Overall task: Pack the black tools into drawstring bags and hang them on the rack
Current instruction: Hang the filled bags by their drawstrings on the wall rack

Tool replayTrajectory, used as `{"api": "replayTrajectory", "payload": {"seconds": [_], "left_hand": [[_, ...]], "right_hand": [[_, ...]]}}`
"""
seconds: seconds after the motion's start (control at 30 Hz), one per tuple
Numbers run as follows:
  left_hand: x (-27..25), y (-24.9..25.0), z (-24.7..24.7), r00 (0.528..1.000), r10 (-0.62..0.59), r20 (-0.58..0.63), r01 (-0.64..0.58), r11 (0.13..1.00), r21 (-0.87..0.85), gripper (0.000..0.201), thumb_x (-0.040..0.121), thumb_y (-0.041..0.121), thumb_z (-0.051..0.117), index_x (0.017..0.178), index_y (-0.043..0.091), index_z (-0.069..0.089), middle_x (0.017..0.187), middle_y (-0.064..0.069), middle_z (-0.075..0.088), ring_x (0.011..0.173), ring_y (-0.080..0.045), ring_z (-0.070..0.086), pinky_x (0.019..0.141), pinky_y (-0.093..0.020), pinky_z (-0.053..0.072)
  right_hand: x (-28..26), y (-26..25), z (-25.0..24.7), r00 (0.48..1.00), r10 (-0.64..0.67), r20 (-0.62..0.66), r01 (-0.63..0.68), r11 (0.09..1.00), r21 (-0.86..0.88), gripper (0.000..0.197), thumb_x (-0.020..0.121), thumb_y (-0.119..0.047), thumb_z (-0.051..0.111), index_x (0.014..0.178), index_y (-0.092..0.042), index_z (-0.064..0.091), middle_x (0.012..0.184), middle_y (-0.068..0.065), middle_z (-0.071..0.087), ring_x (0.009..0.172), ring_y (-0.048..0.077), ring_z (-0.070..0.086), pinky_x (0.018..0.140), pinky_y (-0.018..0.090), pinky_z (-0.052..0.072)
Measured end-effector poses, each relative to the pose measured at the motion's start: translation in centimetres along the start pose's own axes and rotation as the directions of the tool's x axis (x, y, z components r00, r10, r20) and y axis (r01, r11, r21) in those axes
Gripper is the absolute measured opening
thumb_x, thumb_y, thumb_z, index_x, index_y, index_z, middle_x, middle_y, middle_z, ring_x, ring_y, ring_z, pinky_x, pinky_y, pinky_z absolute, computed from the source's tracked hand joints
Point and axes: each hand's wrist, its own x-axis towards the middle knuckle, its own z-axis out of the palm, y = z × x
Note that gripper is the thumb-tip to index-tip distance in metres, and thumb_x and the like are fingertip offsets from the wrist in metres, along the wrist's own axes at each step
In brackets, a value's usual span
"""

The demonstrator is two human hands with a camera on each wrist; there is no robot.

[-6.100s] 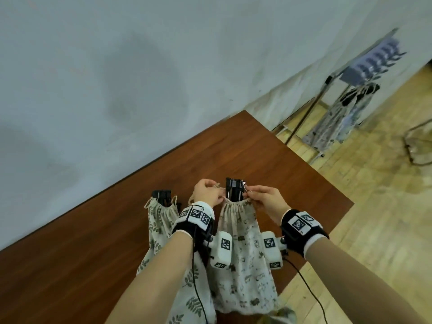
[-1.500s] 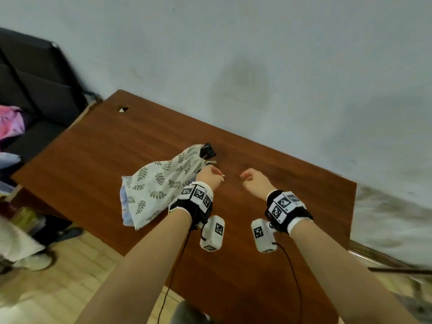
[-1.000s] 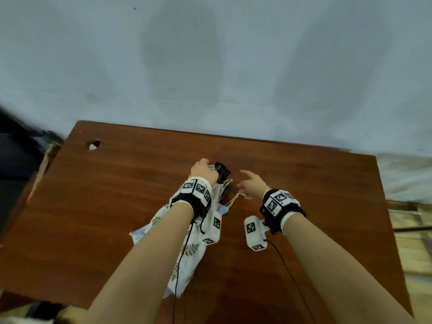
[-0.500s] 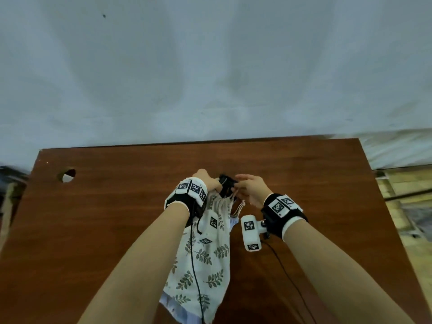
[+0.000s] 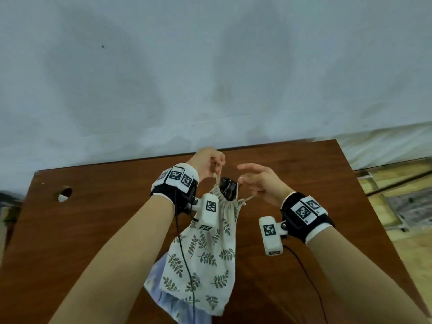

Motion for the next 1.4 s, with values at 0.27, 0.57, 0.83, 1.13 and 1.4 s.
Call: {"api": "replayTrajectory", "payload": {"seconds": [0.27, 0.57, 0.83, 1.13, 1.4], "left_hand": [[-6.5, 7.8, 8.5, 0.904, 0.163, 0.395, -0.254, 0.949, 0.188, 0.01, 0.092, 0.022, 0.059, 0.095, 0.016, 0.051, 0.087, -0.009, 0.058, 0.081, -0.027, 0.061, 0.084, -0.038, 0.053], [-10.2, 13.2, 23.3, 0.801, 0.182, 0.571, -0.5, 0.727, 0.47, 0.04, 0.091, 0.021, 0.062, 0.122, 0.021, 0.037, 0.062, -0.006, 0.045, 0.055, -0.019, 0.047, 0.056, -0.027, 0.049], [-9.3, 12.4, 42.3, 0.692, 0.059, 0.719, -0.595, 0.611, 0.522, 0.017, 0.095, 0.015, 0.055, 0.085, 0.007, 0.045, 0.054, -0.007, 0.034, 0.038, -0.012, 0.035, 0.05, -0.025, 0.046], [-4.5, 6.7, 64.5, 0.663, 0.041, 0.748, -0.686, 0.433, 0.585, 0.012, 0.086, 0.017, 0.068, 0.092, 0.009, 0.061, 0.055, 0.003, 0.051, 0.049, -0.01, 0.049, 0.061, -0.027, 0.052], [1.9, 2.8, 80.6, 0.63, -0.077, 0.773, -0.71, 0.347, 0.613, 0.011, 0.087, 0.012, 0.067, 0.08, 0.004, 0.066, 0.056, 0.002, 0.058, 0.053, -0.011, 0.056, 0.062, -0.024, 0.051]], "right_hand": [[-11.1, -8.3, -1.4, 0.928, -0.361, 0.093, 0.364, 0.931, -0.023, 0.041, 0.078, 0.008, 0.063, 0.115, -0.003, 0.052, 0.082, 0.018, 0.067, 0.039, 0.008, 0.034, 0.039, 0.019, 0.023], [-22.6, -12.9, -9.4, 0.803, -0.568, -0.179, 0.493, 0.802, -0.337, 0.066, 0.08, 0.013, 0.066, 0.135, -0.013, 0.041, 0.089, 0.011, 0.068, 0.065, 0.021, 0.063, 0.06, 0.025, 0.048], [-32.6, -10.8, -22.3, 0.701, -0.671, -0.239, 0.372, 0.632, -0.68, 0.059, 0.084, -0.01, 0.072, 0.135, -0.026, 0.048, 0.111, 0.005, 0.065, 0.091, 0.041, 0.064, 0.078, 0.053, 0.056], [-45.7, -4.8, -43.2, 0.759, -0.561, -0.331, 0.237, 0.71, -0.663, 0.02, 0.094, -0.024, 0.062, 0.093, -0.007, 0.071, 0.078, 0.011, 0.067, 0.071, 0.019, 0.058, 0.072, 0.032, 0.05], [-51.7, -2.5, -58.3, 0.766, -0.402, -0.501, -0.073, 0.721, -0.69, 0.023, 0.098, -0.018, 0.051, 0.084, -0.004, 0.062, 0.081, 0.006, 0.055, 0.074, 0.014, 0.051, 0.075, 0.022, 0.041]]}}
